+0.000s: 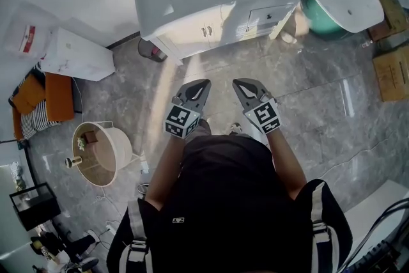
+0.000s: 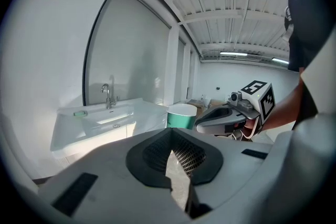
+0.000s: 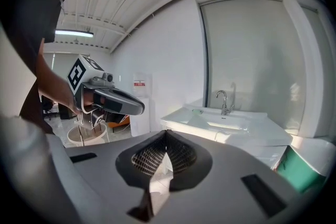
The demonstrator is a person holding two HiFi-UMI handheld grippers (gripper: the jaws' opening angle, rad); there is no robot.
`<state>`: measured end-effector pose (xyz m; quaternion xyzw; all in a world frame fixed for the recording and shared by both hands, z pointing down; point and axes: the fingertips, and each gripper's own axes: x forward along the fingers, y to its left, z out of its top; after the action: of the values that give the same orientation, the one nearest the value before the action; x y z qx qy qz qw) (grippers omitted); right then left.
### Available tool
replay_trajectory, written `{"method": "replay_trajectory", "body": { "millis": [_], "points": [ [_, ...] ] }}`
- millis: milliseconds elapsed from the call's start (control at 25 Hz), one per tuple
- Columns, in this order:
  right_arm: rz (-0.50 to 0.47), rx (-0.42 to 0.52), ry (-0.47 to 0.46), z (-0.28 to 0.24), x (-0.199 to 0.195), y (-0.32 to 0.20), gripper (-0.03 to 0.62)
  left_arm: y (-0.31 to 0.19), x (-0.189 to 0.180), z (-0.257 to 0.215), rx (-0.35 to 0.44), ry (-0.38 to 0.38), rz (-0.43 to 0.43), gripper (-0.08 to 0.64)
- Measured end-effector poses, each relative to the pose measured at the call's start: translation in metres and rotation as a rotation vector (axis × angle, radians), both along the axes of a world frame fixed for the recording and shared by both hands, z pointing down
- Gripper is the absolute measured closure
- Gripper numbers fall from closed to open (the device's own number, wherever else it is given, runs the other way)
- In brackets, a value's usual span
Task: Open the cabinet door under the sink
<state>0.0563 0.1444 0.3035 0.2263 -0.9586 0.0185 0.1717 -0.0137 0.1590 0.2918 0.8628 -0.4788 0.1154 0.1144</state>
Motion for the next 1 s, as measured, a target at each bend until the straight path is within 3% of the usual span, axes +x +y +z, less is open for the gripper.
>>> {"method": "replay_trajectory", "body": {
  "millis": [280,680,1000],
  "points": [
    [0.074,-0.014,0.044,0.014,-0.031,-0.02,0.534,-0.021,-0.029,0.009,-0.008,0.026,0.087,0.545],
    [0.266,-0.022,0.099,0.029,-0.13,-0.063,0.534,-0.061,-0.138,0.025,-0.052,0.021,0.235,0.543],
    [0.365,-0.092,0.105,0.07,-0.173,-0.077,0.534,-0.068,-0.187,0.066,-0.145,-0.013,0.324,0.543]
  ]
}}
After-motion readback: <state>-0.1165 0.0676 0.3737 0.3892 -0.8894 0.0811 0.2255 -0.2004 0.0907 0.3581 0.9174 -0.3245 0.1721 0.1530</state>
